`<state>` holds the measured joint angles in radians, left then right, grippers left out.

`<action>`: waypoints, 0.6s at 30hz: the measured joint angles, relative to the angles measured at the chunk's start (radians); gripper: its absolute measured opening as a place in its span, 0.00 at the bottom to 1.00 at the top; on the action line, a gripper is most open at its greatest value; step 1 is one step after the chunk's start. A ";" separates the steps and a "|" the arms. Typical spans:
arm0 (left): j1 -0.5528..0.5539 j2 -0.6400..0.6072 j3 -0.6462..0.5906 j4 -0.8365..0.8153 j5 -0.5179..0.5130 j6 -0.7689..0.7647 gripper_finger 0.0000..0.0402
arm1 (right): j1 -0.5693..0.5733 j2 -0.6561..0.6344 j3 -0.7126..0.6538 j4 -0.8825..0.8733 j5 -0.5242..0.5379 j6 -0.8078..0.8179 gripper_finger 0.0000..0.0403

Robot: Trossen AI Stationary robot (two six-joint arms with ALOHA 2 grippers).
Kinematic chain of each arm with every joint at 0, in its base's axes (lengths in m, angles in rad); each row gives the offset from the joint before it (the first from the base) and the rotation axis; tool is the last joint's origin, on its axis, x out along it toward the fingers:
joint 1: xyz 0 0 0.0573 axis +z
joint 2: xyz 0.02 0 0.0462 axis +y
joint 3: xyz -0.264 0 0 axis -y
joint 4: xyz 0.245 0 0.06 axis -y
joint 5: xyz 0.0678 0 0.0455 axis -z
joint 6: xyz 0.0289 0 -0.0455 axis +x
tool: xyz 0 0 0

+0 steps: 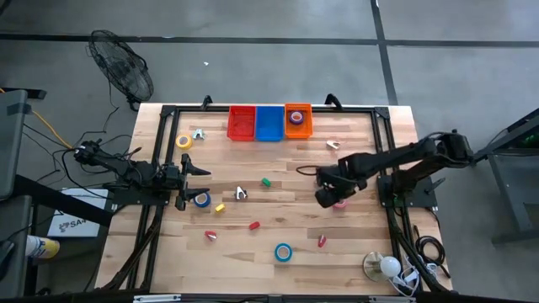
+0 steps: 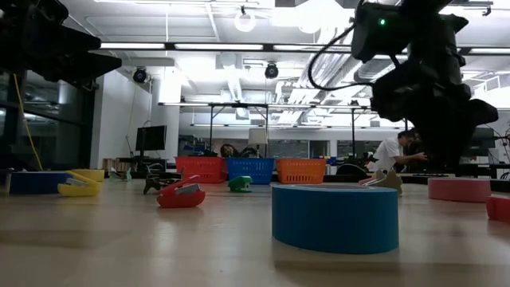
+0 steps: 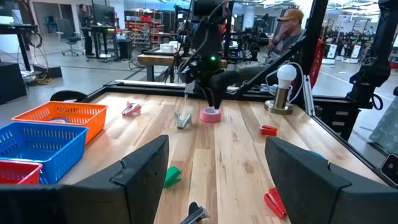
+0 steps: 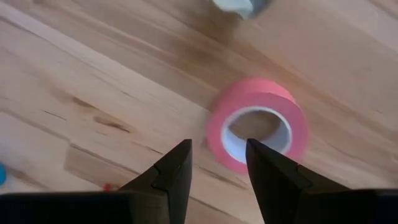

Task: Pick and place Stapler, Stapler remover, tape
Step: Put the pink tape into the orange bin

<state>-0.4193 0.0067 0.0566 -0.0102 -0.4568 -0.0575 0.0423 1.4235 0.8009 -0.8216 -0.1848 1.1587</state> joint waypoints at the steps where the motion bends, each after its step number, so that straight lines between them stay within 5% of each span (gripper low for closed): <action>1: 0.000 0.000 0.000 0.000 0.000 0.000 0.65 | 0.009 0.000 0.000 0.010 0.014 0.007 0.35; 18: 0.000 0.000 0.000 0.000 0.000 0.000 0.65 | 0.105 0.005 0.000 0.023 0.183 0.125 0.35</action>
<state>-0.4191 0.0067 0.0566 -0.0101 -0.4568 -0.0578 0.1472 1.4281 0.8013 -0.7986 -0.0020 1.2835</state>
